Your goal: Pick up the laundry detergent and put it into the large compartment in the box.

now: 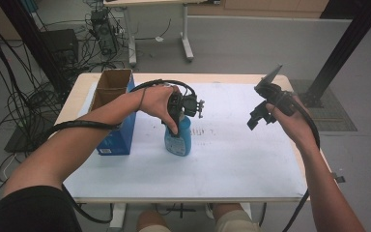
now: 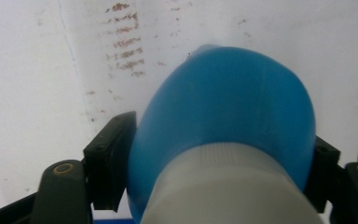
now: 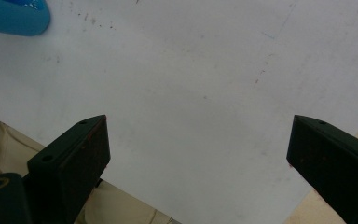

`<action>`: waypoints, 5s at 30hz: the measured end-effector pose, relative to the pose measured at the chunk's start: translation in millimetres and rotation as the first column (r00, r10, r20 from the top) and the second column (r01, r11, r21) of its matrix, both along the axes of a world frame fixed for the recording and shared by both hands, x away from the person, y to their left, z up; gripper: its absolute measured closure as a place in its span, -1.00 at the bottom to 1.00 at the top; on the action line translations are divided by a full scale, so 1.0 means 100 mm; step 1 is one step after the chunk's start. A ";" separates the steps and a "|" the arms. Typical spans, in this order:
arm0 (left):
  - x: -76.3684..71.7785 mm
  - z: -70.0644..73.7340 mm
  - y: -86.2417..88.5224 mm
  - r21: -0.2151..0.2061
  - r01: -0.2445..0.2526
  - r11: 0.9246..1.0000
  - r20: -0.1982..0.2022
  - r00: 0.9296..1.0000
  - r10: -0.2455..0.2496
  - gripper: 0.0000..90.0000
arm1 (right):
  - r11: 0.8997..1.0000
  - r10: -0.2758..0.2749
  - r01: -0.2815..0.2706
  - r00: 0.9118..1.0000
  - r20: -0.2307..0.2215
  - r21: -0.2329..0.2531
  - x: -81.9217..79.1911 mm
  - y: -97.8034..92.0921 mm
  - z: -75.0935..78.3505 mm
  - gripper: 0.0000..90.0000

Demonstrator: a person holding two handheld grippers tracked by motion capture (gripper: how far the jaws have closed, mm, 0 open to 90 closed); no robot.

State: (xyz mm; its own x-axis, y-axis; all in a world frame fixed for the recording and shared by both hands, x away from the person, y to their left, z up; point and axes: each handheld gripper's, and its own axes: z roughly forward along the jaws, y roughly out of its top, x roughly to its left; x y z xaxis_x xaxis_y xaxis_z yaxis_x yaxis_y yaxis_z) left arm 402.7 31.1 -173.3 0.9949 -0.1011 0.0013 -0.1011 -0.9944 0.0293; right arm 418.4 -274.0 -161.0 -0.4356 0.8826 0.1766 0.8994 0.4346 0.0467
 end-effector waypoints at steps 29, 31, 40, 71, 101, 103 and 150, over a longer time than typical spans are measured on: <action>0.03 0.00 -0.02 0.009 0.032 0.999 -0.011 0.999 -0.032 -0.24 | 1.000 0.007 -0.007 1.000 0.004 0.001 0.00 0.03 -0.04 -0.86; 0.03 0.00 -0.02 0.010 0.032 0.999 -0.012 0.999 -0.032 -0.24 | 1.000 0.009 -0.009 1.000 0.007 -0.004 0.00 0.04 -0.04 -0.86; 0.03 0.00 -0.03 0.012 0.035 0.999 -0.013 0.999 -0.035 -0.23 | 1.000 0.012 -0.012 1.000 0.007 -0.006 0.00 0.06 -0.04 -0.86; 0.03 0.00 -0.04 0.018 0.031 0.999 -0.015 0.999 -0.031 -0.22 | 1.000 0.016 -0.016 1.000 0.011 -0.008 -0.01 0.09 -0.03 -0.86; 0.03 0.00 -0.03 0.012 0.028 1.000 -0.014 1.000 -0.028 -0.22 | 1.000 0.018 -0.018 1.000 0.014 -0.013 -0.03 0.12 -0.01 -0.86; 0.03 0.00 -0.04 0.015 0.029 0.999 -0.015 0.999 -0.028 -0.22 | 1.000 0.018 -0.018 1.000 0.014 -0.013 -0.02 0.11 -0.02 -0.86; -0.04 0.31 0.01 -0.023 -0.151 0.988 -0.023 0.988 0.150 -0.18 | 0.999 0.049 -0.049 0.999 0.020 0.006 -0.03 0.14 -0.06 -0.86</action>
State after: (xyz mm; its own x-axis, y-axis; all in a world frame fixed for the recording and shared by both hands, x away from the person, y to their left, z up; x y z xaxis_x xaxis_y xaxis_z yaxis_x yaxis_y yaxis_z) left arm 398.8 31.8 -142.5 0.9986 0.0494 -0.0190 0.0504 -0.9972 0.0545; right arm 415.3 -259.9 -167.5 -0.4814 0.8591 0.1735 0.8761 0.4774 0.0672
